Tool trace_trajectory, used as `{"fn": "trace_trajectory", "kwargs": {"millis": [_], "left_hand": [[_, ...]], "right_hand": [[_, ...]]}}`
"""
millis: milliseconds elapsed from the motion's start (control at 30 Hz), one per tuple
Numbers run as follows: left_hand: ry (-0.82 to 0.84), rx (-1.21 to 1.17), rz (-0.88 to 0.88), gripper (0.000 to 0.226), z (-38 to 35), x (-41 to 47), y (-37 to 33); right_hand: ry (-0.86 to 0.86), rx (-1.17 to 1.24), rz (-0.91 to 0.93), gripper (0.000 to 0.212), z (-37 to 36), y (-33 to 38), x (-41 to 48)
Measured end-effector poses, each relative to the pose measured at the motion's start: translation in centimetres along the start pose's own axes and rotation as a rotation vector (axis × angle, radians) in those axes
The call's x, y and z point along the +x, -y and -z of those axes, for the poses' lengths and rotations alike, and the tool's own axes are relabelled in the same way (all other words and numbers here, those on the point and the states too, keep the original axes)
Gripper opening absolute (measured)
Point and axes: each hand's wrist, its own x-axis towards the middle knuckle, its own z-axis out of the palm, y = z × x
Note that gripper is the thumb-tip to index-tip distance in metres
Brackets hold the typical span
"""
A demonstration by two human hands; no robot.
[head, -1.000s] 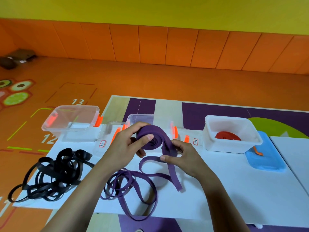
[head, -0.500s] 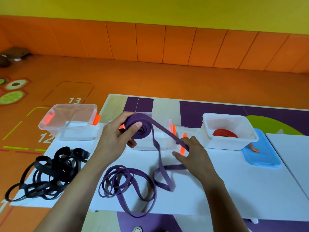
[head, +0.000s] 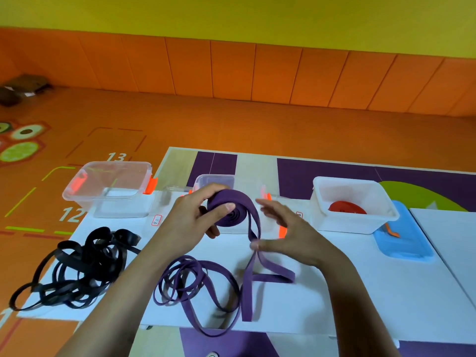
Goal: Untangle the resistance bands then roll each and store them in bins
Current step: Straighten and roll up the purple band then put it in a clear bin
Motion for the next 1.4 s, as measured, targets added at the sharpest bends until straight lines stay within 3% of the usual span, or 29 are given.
{"fn": "trace_trajectory", "kwargs": {"millis": [67, 167, 267, 333, 567, 800, 933, 1067, 1200, 1400], "left_hand": [[0.014, 0.003, -0.008, 0.018, -0.2, -0.1, -0.2], [0.017, -0.015, -0.009, 0.017, -0.4, -0.1, -0.7], [0.024, -0.063, 0.015, 0.018, -0.2, -0.1, -1.1], [0.032, -0.107, 0.047, 0.02, -0.1, -0.2, -1.2], [0.11, -0.191, 0.115, 0.028, 0.9, -0.3, -1.5], [-0.079, -0.336, 0.068, 0.024, -0.8, -0.1, -1.2], [-0.052, -0.435, 0.11, 0.027, -2.1, 0.1, -0.8], [0.006, -0.448, 0.195, 0.028, -2.3, 0.1, -0.3], [0.037, -0.241, 0.263, 0.017, -0.5, 0.4, -0.1], [0.195, 0.171, 0.103, 0.013, 1.5, 0.7, -0.7]], "right_hand": [[-0.08, 0.109, 0.126, 0.079, -0.4, 1.6, 0.5], [-0.125, 0.19, 0.231, 0.049, -1.7, 2.9, 1.2], [-0.211, 0.276, 0.258, 0.018, -2.3, 2.9, 1.2], [-0.214, 0.326, 0.269, 0.011, -2.2, 2.7, 1.2], [-0.177, 0.397, 0.272, 0.018, -2.5, 2.9, 1.7], [-0.22, 0.44, 0.247, 0.012, -3.1, 2.5, 2.1], [-0.258, 0.496, 0.213, 0.027, -2.8, 1.9, 2.0], [-0.246, 0.463, 0.184, 0.021, -2.7, 1.5, 1.9], [-0.199, 0.331, 0.165, 0.01, -1.8, 0.9, 1.9], [-0.081, 0.178, 0.18, 0.012, -1.9, 1.9, 2.3]]}}
